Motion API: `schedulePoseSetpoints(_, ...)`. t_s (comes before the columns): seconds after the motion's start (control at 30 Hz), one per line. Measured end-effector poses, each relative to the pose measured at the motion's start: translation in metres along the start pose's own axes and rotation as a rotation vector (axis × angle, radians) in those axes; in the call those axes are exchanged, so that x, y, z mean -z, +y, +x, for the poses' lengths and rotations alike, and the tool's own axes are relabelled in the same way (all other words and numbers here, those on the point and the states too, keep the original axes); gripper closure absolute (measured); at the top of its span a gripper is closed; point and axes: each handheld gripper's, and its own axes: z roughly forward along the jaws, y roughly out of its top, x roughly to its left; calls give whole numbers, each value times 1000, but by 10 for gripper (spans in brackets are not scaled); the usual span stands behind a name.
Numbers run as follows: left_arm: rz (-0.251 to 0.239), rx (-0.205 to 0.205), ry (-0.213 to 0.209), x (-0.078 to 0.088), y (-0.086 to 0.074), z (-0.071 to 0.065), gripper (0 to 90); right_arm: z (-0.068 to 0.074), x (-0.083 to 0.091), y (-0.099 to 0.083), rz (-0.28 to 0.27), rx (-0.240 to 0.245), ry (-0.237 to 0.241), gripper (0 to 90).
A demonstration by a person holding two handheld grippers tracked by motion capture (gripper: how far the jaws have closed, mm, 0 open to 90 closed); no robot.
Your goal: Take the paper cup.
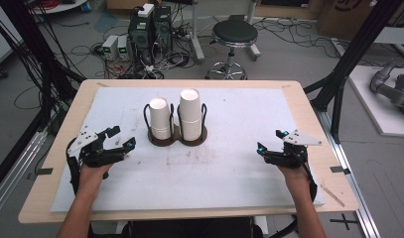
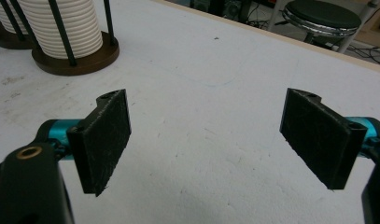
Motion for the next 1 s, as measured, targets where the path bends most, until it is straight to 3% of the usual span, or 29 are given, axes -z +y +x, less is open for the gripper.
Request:
schedulePoseSetpoints(0.33, 5, 0, -3, -5, 0, -2, 184, 3, -1, 0, -5, -1, 10, 166)
schedulePoseSetpoints(0.57, -1, 2, 0, -1, 0, -2, 184, 13, -4, 8, -30, 14, 32, 166)
schedulePoseSetpoints(0.7, 3, -4, 1, 1, -1, -2, 185, 16, -5, 15, -63, -4, 46, 174)
schedulePoseSetpoints(0.83, -4, -10, 8, 6, 0, -3, 184, 28, -7, 22, -88, 7, 104, 334)
schedulePoseSetpoints(1.0, -14, -5, 17, 12, 1, -3, 184, 50, -14, 35, -110, 65, 165, 479)
